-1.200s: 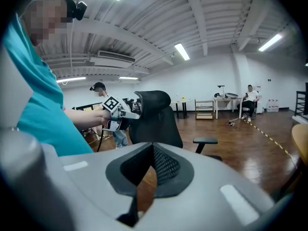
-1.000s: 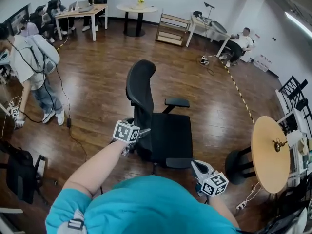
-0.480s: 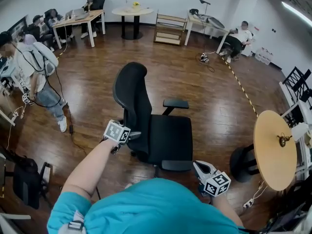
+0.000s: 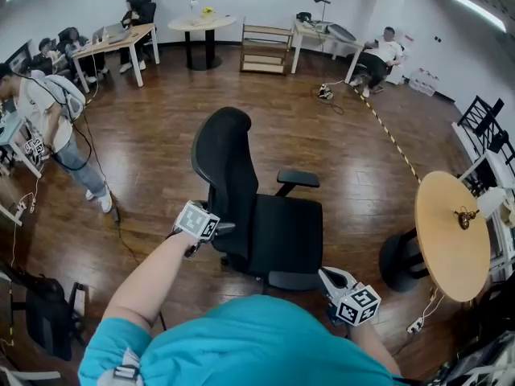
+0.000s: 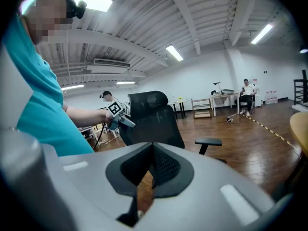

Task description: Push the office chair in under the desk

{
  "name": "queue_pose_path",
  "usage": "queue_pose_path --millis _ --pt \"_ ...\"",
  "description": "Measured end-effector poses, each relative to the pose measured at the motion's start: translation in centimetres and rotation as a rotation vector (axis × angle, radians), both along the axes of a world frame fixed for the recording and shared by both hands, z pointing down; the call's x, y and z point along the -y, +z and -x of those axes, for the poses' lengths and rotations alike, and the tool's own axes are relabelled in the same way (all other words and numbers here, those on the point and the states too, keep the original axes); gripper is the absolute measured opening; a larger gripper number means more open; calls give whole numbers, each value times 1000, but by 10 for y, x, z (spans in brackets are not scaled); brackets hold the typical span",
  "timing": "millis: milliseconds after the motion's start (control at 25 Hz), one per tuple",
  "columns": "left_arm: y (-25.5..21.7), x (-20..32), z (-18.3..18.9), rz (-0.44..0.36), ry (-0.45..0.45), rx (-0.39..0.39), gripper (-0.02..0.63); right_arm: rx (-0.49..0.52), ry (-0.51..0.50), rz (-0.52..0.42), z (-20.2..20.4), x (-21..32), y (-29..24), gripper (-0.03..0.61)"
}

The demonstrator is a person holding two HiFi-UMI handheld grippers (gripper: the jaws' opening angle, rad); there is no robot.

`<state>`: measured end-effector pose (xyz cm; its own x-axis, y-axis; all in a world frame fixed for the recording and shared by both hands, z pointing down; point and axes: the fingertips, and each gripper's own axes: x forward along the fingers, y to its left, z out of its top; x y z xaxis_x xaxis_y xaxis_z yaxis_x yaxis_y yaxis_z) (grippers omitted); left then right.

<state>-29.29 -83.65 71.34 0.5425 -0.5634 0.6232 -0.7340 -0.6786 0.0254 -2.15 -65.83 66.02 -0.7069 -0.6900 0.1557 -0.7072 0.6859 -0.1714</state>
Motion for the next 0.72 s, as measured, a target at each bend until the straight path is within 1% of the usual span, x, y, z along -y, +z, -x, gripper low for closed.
queue_pose_path --millis 160,280,360,520,720 --pt "9 -12 -26 1 -26 -18 554 11 10 -17 -24 -1 5 0" --pt "12 -19 -48 -6 -68 -66 543 8 3 -29 -47 0 5 0" --pt "12 -25 -68 -7 -85 -84 549 -2 -15 -36 -67 -2 2 0" --pt "12 -35 -108 -2 -99 -87 563 -15 -48 -28 -113 -12 -2 0" --pt "9 -38 -133 -2 -101 -99 552 -50 -80 -36 -138 -27 -13 0"
